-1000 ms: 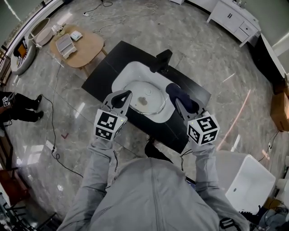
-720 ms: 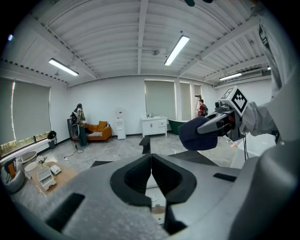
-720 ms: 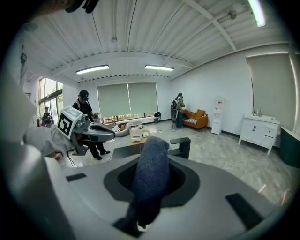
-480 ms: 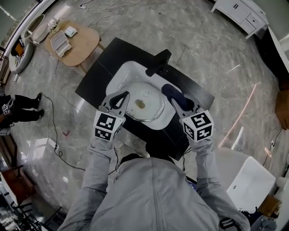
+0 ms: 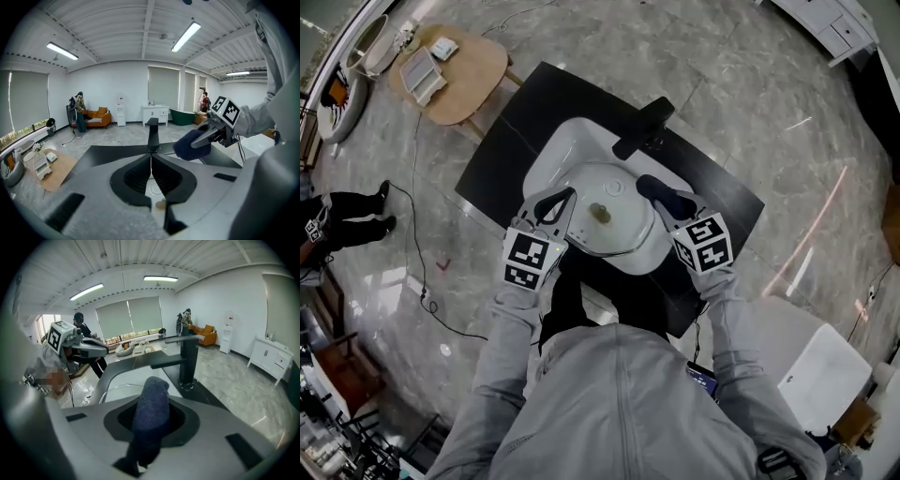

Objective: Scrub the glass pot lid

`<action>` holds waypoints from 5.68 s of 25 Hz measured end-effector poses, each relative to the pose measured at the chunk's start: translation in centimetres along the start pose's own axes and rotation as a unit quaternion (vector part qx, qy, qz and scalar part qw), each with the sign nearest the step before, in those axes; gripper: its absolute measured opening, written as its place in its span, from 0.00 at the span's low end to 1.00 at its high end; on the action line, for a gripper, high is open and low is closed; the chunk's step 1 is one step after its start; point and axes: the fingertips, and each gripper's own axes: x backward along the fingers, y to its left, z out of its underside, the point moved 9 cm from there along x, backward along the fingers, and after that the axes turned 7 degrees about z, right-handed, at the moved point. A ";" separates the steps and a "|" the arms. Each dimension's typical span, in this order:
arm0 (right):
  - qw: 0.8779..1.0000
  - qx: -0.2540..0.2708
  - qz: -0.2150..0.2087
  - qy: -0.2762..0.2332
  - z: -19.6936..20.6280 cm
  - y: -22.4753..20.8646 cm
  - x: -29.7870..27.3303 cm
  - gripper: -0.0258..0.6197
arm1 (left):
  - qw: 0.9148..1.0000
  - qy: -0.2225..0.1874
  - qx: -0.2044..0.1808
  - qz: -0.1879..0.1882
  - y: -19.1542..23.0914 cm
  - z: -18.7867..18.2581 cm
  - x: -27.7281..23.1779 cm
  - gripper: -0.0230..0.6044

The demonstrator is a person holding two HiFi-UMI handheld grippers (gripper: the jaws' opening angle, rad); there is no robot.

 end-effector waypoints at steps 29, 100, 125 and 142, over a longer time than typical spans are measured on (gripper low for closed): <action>0.970 0.133 0.090 0.182 7.6 -0.5 -17.2 0.17 | 0.995 0.042 0.035 0.084 7.8 6.6 -5.2 0.08; 0.955 0.027 -0.177 0.238 7.5 12.3 -7.9 0.17 | 0.986 0.039 0.013 0.160 4.0 5.1 -4.0 0.08; 0.965 0.079 -0.014 0.251 8.6 2.0 -16.6 0.17 | 0.986 0.068 0.038 0.144 6.3 6.8 -6.6 0.08; 0.974 0.106 0.028 0.200 6.5 2.2 -21.0 0.17 | 0.986 0.077 0.045 0.143 6.5 8.0 -6.2 0.08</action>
